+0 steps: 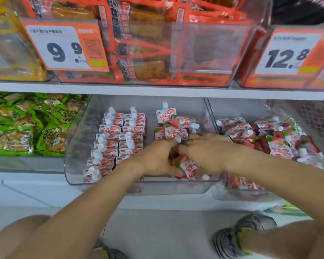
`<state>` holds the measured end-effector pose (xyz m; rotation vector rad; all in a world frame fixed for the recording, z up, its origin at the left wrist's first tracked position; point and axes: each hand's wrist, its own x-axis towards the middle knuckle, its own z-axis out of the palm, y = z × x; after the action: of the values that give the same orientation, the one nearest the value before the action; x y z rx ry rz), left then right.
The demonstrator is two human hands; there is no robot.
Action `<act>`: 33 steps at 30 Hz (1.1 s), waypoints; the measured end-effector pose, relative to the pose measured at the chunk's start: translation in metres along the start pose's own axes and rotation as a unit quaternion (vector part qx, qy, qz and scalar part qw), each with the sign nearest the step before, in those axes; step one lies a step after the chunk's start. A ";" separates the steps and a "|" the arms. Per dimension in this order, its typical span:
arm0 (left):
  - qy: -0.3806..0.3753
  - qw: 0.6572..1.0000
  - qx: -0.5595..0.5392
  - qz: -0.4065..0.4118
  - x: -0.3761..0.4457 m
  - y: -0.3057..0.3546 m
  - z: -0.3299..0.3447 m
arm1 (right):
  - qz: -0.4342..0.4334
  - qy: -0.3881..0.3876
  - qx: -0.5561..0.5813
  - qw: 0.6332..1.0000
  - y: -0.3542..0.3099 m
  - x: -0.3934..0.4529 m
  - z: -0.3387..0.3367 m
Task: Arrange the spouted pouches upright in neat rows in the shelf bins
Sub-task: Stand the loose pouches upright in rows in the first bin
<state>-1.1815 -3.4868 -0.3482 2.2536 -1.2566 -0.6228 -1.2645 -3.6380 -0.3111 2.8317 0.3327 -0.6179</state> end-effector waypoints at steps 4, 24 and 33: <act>0.020 0.998 -0.054 -0.029 0.001 -0.002 0.003 | 0.030 0.046 0.040 0.998 0.001 0.005 -0.003; 0.220 0.956 -0.194 -0.025 -0.069 -0.016 -0.044 | 0.080 0.365 0.592 0.714 -0.020 -0.007 -0.002; -0.002 0.997 0.018 0.071 -0.075 -0.007 -0.020 | -0.053 0.020 0.434 0.899 -0.025 0.023 0.009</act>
<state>-1.2001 -3.4146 -0.3255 2.1687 -1.4253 -0.5561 -1.2539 -3.6128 -0.3330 3.6980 0.2568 -0.9101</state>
